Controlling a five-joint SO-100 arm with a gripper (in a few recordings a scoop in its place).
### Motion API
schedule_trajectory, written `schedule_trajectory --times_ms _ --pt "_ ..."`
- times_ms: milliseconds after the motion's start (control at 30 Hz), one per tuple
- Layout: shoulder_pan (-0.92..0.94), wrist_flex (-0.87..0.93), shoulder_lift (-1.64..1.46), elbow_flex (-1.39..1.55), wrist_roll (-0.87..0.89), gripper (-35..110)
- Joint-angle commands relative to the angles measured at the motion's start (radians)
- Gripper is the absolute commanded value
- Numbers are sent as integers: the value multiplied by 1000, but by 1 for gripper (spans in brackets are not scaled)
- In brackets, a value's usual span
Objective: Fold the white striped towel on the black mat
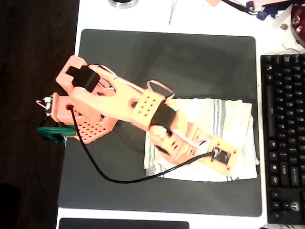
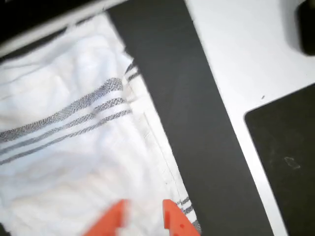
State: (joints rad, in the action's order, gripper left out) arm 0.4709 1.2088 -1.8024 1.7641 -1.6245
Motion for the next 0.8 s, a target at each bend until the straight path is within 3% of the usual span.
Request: schedule_trajectory --times_ms 0,433,767 --pt "25 -6 -41 11 -15 21" --pt "-97 15 -287 195 14 23" --pt "-298 86 -769 598 95 4"
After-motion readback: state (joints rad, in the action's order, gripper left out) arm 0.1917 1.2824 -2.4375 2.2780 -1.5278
